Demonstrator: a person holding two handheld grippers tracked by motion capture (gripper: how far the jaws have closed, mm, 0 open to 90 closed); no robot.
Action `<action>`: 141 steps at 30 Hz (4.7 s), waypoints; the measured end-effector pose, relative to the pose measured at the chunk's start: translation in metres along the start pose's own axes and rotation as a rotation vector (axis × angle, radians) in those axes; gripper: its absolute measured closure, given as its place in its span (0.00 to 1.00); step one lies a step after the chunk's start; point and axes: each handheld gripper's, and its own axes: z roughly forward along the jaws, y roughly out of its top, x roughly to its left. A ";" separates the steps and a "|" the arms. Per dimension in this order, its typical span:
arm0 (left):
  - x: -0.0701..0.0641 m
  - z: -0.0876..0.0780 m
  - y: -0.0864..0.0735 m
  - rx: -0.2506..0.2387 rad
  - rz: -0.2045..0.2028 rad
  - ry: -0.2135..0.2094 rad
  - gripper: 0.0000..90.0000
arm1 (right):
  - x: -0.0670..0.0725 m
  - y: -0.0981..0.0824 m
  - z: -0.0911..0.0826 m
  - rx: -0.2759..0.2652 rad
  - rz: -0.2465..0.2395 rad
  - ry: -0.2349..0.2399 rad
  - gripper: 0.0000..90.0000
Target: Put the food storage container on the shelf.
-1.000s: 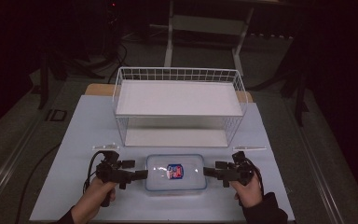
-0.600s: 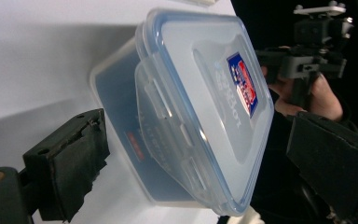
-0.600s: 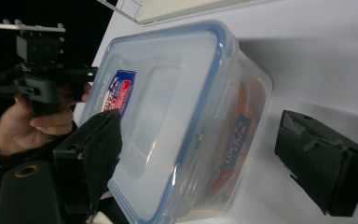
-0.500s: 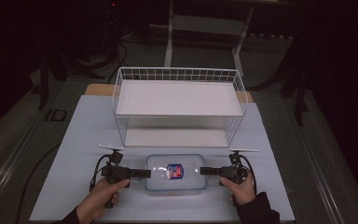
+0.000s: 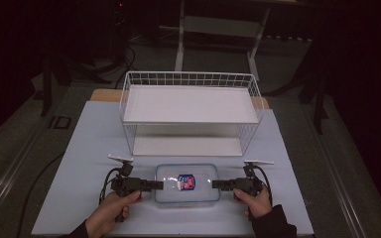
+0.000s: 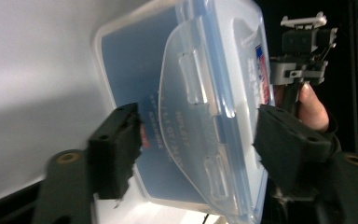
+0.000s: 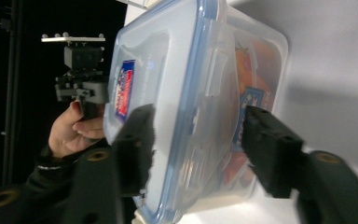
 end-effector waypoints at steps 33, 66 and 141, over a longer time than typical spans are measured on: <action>-0.038 -0.016 0.000 -0.082 0.187 0.061 0.59 | 0.038 -0.009 -0.014 -0.103 -0.198 -0.106 0.59; -0.042 0.004 0.057 -0.273 0.357 0.071 0.58 | 0.041 0.049 -0.028 -0.279 -0.309 -0.137 0.59; -0.013 0.040 0.076 -0.493 0.346 0.159 0.47 | 0.028 0.066 0.002 -0.478 -0.433 -0.424 0.55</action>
